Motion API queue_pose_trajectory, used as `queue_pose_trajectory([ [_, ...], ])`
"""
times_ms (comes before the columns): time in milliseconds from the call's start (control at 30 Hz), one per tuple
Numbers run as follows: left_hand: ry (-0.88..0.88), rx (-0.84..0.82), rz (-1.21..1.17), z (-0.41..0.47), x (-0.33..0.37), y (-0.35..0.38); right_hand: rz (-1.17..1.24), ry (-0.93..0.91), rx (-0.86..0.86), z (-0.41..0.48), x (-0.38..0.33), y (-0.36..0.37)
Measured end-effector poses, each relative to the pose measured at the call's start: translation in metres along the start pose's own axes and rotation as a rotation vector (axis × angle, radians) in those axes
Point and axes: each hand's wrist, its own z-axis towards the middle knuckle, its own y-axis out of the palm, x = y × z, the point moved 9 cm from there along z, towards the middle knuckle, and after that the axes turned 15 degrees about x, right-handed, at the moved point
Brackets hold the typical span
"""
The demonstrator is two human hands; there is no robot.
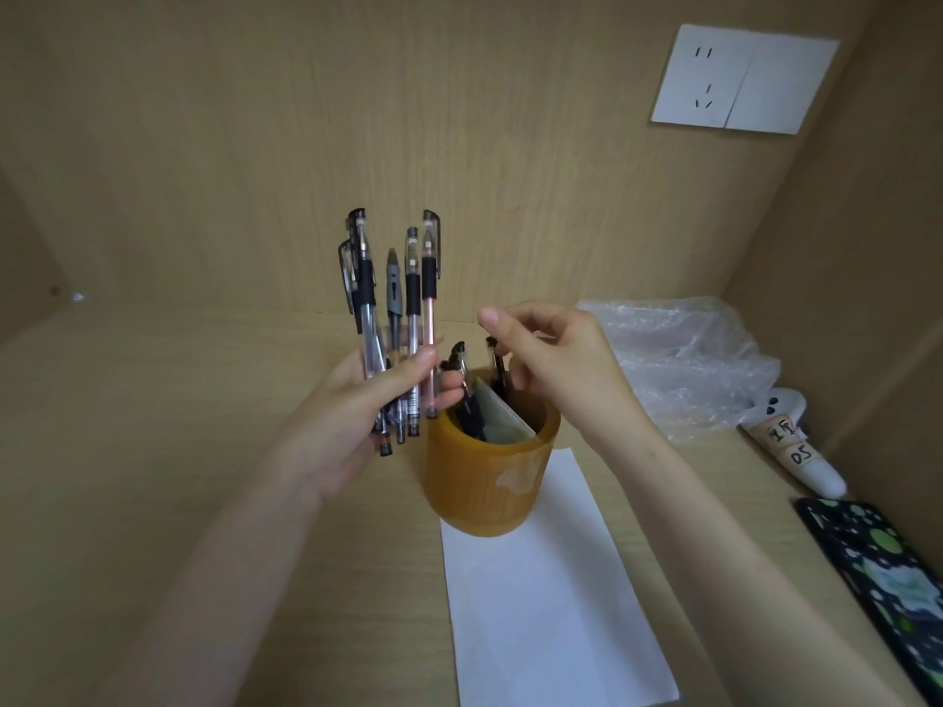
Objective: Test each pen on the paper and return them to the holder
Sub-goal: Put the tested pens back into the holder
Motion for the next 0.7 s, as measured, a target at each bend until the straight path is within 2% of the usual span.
queue_pose_trajectory([
  [233,0.082,-0.076,0.066,-0.005,0.007,0.015,0.17,0.036,-0.137,-0.001,-0.023,0.024],
  [467,0.046,-0.02,-0.009,0.004,0.001,0.004,0.329,0.112,0.131,0.022,-0.005,-0.031],
  [567,0.022,-0.016,0.007,0.004,-0.006,0.003,0.136,0.07,0.194,0.025,0.006,-0.047],
  [700,-0.002,-0.042,-0.018,0.003,-0.01,0.007,-0.21,-0.049,0.065,0.017,0.018,-0.031],
])
